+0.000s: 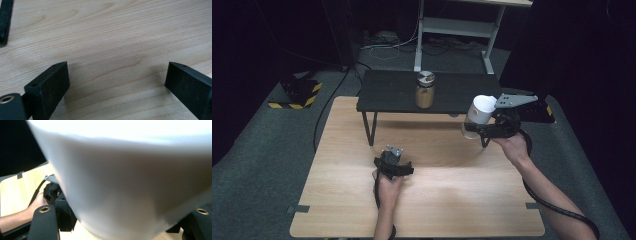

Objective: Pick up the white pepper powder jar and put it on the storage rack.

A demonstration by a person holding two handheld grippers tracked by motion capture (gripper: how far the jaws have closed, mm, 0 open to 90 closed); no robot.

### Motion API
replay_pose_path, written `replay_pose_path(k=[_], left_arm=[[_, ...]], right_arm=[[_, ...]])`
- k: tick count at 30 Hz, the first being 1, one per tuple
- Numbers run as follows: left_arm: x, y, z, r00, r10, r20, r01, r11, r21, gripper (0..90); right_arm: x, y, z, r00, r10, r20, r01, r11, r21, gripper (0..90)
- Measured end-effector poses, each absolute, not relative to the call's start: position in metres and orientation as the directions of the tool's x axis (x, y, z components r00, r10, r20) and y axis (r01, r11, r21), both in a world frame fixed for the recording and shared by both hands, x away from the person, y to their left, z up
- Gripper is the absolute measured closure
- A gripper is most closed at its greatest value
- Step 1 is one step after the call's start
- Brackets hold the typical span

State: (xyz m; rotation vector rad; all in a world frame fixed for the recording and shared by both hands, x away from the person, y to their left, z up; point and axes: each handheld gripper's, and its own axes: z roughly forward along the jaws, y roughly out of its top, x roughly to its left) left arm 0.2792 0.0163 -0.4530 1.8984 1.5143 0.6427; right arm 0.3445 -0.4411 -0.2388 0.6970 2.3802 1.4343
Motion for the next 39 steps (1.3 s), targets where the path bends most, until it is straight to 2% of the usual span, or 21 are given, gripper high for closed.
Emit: replay_pose_path(k=[14, 39], left_arm=[[0.279, 0.016, -0.453, 0.224, 0.975, -0.006, 0.674, -0.15, 0.724, 5.5], [0.279, 0.016, -0.452, 0.224, 0.975, -0.006, 0.676, -0.151, 0.721, 5.8]], right_arm=[[0.367, -0.431, -0.223, -0.799, 0.601, 0.006, 0.286, 0.372, 0.883, 30.6], [0.401, -0.411, -0.225, -0.689, 0.725, 0.017, 0.385, 0.346, 0.855, 30.6]])
